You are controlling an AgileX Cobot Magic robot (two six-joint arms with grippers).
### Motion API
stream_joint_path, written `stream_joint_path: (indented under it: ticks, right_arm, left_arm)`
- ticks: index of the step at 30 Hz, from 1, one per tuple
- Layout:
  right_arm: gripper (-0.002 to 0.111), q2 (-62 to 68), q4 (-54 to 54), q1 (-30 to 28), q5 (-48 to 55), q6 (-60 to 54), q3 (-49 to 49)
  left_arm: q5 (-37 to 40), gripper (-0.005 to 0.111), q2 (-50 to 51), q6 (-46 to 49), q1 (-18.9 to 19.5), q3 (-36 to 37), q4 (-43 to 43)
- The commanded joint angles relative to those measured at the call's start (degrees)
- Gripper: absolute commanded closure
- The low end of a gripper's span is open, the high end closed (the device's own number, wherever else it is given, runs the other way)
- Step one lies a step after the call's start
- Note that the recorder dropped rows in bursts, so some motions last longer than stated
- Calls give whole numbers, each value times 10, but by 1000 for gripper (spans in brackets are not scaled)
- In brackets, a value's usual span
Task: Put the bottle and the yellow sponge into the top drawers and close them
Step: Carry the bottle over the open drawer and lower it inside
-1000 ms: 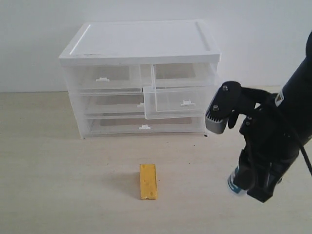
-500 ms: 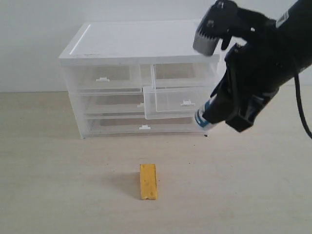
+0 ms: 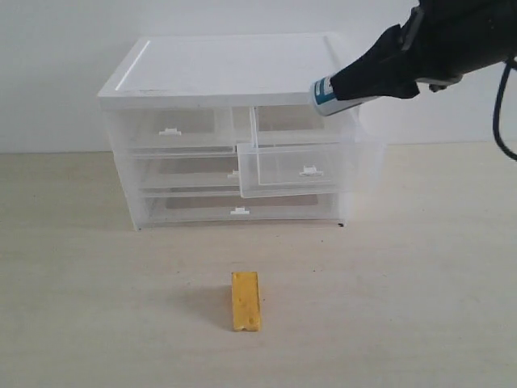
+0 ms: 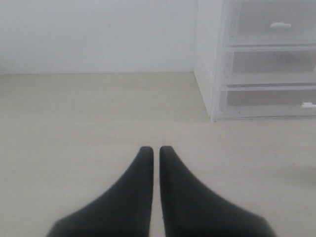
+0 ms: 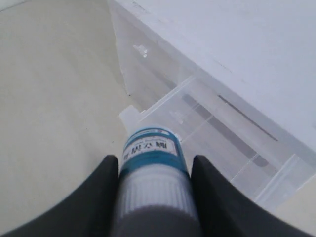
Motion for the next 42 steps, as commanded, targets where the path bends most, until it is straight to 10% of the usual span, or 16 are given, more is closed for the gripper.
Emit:
stream_joint_path:
  ticks: [1, 15, 39, 42]
  right_arm:
    - [108, 53, 41, -4, -6, 16, -21]
    - [108, 183, 60, -2, 18, 4, -117]
    - [108, 257, 149, -1, 82, -432, -122]
    - [88, 257, 149, -1, 80, -434, -122]
  left_arm:
    - [-2, 102, -2, 1, 1, 2, -4]
    - [-2, 102, -2, 1, 1, 2, -4]
    - [-2, 102, -2, 1, 1, 2, -4]
    - [-2, 102, -2, 1, 1, 2, -4]
